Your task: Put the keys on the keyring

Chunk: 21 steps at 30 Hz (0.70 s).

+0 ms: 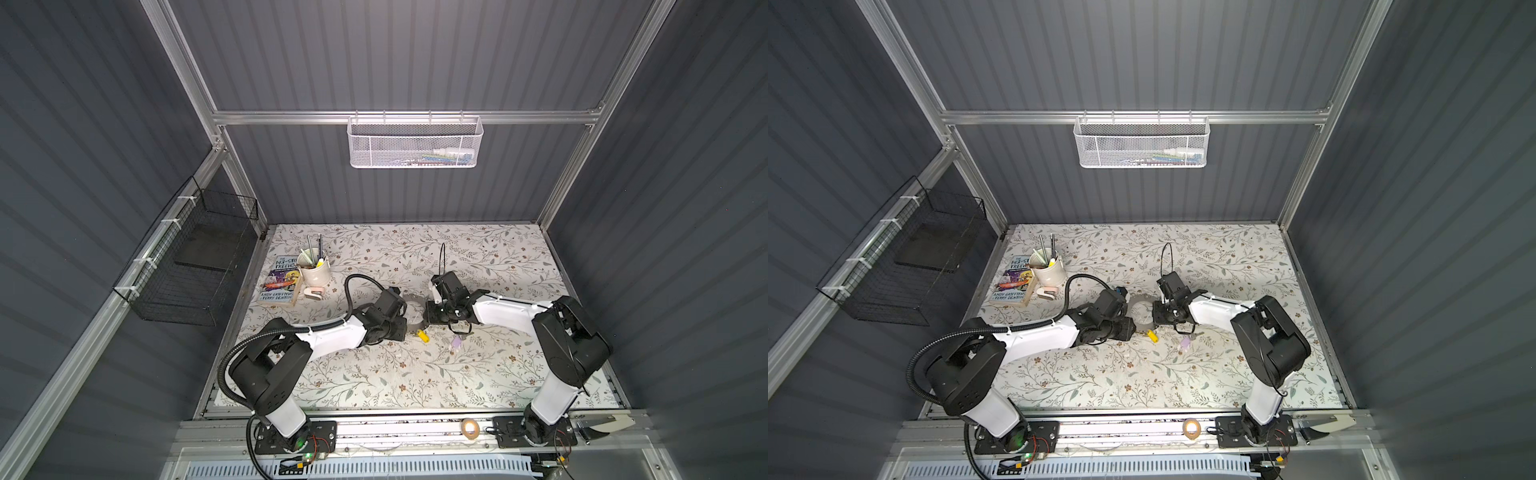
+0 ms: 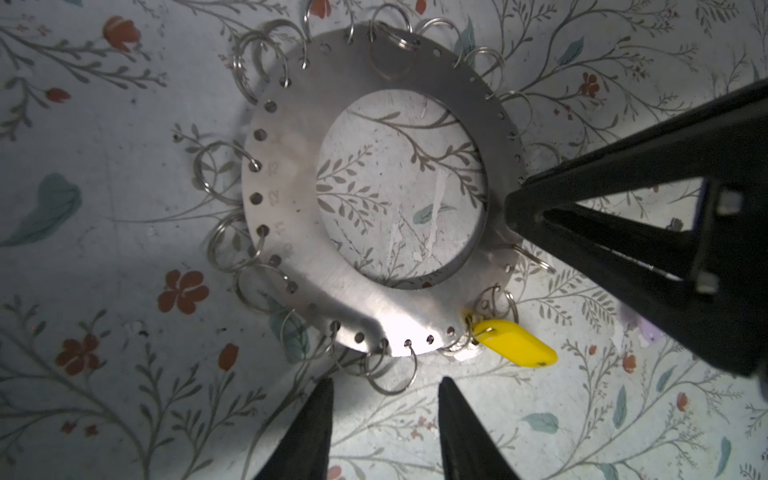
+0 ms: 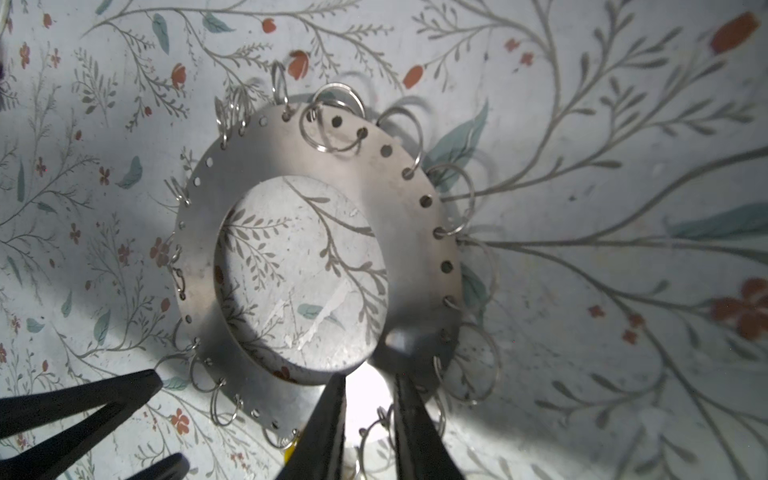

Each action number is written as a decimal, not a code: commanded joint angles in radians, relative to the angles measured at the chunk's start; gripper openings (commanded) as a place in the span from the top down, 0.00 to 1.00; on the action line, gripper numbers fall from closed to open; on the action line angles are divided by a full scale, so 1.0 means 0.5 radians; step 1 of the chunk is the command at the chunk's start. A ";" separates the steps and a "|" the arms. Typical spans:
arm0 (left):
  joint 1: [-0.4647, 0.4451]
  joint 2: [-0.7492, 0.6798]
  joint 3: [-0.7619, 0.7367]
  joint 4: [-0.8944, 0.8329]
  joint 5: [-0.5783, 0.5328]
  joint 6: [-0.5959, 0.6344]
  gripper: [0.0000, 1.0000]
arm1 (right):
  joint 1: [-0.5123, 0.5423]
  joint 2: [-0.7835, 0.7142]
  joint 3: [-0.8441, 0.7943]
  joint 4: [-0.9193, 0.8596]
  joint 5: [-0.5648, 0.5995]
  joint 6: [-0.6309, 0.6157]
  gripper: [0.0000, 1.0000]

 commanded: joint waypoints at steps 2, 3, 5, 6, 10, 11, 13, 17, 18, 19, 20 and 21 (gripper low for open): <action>0.001 -0.070 -0.035 -0.022 -0.038 -0.033 0.57 | -0.001 -0.010 0.027 -0.116 0.120 -0.020 0.77; 0.002 -0.070 -0.035 -0.023 -0.039 -0.036 0.57 | -0.004 -0.036 0.008 -0.118 0.154 -0.018 0.77; 0.000 -0.064 -0.035 -0.020 -0.039 -0.039 0.57 | -0.010 -0.093 -0.036 -0.103 0.214 -0.009 0.76; -0.001 -0.061 -0.035 -0.020 -0.036 -0.042 0.57 | -0.013 -0.117 -0.055 -0.099 0.251 -0.008 0.76; -0.001 -0.054 -0.032 -0.012 -0.027 -0.051 0.57 | -0.047 -0.156 -0.074 -0.141 0.329 -0.027 0.76; -0.001 -0.056 -0.032 -0.015 -0.030 -0.051 0.57 | -0.050 -0.172 -0.084 -0.135 0.330 -0.031 0.76; 0.000 -0.066 -0.030 -0.018 -0.036 -0.046 0.57 | -0.049 -0.221 -0.121 -0.093 0.270 -0.047 0.76; 0.001 -0.076 -0.034 -0.038 -0.042 -0.046 0.56 | -0.016 -0.304 -0.221 0.037 0.061 -0.048 0.76; 0.000 -0.076 -0.034 -0.043 -0.042 -0.046 0.56 | -0.016 -0.307 -0.249 0.069 -0.004 -0.024 0.75; -0.001 -0.076 -0.030 -0.047 -0.042 -0.045 0.56 | -0.015 -0.295 -0.275 0.105 -0.067 -0.003 0.74; -0.001 -0.079 -0.032 -0.050 -0.039 -0.046 0.56 | -0.017 -0.283 -0.288 0.124 -0.109 0.007 0.72; 0.000 -0.084 -0.035 -0.051 -0.039 -0.051 0.56 | -0.017 -0.268 -0.296 0.136 -0.138 0.013 0.72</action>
